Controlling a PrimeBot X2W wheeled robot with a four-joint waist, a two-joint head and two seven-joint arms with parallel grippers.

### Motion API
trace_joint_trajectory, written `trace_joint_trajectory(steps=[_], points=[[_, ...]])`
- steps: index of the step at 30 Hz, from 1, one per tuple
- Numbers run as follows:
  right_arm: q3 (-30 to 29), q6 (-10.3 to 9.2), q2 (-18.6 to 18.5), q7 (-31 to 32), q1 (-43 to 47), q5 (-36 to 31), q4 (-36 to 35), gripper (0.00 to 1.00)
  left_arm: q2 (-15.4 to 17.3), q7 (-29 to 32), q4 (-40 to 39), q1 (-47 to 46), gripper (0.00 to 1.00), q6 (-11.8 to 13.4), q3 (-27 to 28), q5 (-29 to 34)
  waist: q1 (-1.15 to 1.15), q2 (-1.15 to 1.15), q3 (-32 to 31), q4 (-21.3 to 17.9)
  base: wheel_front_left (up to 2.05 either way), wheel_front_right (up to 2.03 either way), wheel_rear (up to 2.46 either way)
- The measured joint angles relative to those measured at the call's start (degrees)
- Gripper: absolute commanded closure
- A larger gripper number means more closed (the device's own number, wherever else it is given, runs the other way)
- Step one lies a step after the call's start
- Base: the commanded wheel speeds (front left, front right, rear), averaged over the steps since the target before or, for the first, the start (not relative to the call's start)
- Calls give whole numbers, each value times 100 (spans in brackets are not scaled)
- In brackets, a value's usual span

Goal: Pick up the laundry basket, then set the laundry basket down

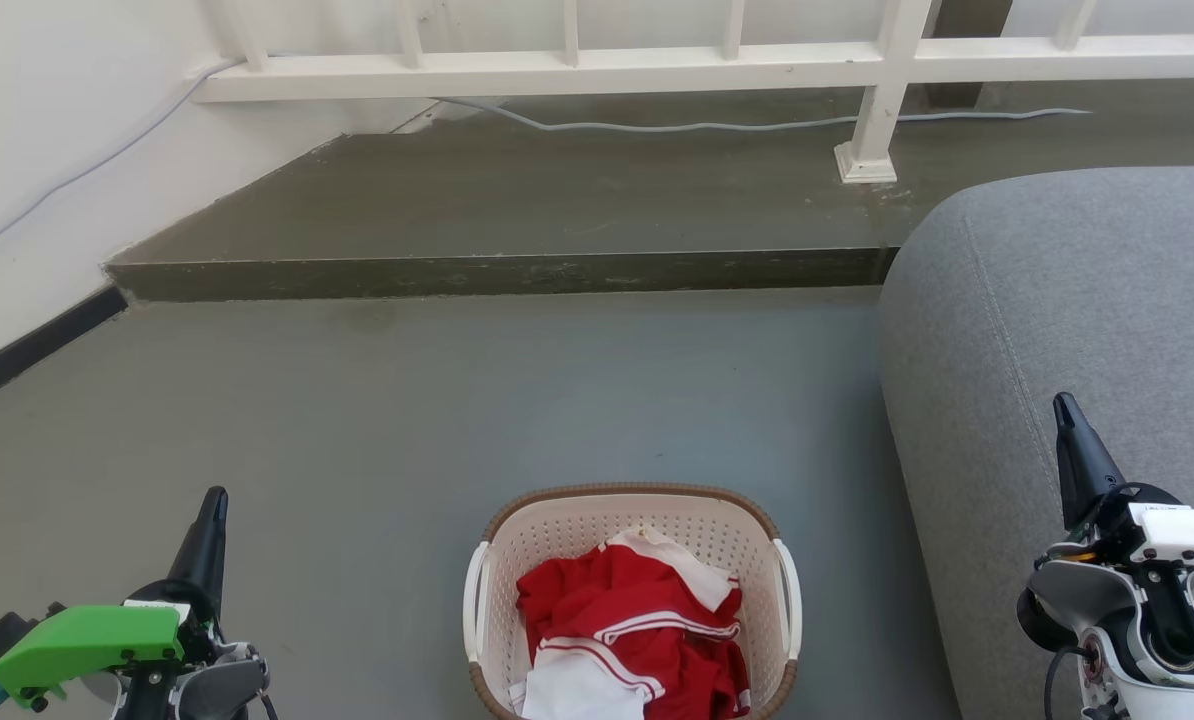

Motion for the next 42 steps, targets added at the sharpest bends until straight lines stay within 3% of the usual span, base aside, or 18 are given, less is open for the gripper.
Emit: trace_joint_trajectory(steps=[12, 13, 18, 28, 42], points=[[0, 0, 1, 0, 0, 0, 0, 100, 0, 0, 0, 0, 100, 0, 0, 0, 0, 0, 0, 0, 0, 0, 0], [0, 0, 1, 0, 0, 0, 0, 0, 0, 0, 0, 0, 0, 0, 0, 0, 0, 0, 0, 0, 0, 0, 0], [22, -8, 141, -7, 243, 1, 281, 0, -124, -1, 285, 191, 0, 7, -35, 1, 0, 0, 1, 0, 0, 0, 0], [108, -9, 146, -138, 275, -12, 170, 0, -124, -96, 210, 213, 0, 7, -116, 25, 0, 0, 10, 0, 0, 0, 0], [447, -9, 43, -441, 265, -578, -93, 0, 25, -459, 26, 204, 0, 7, -419, 639, 0, 0, 32, -1, 0, 0, 0]])
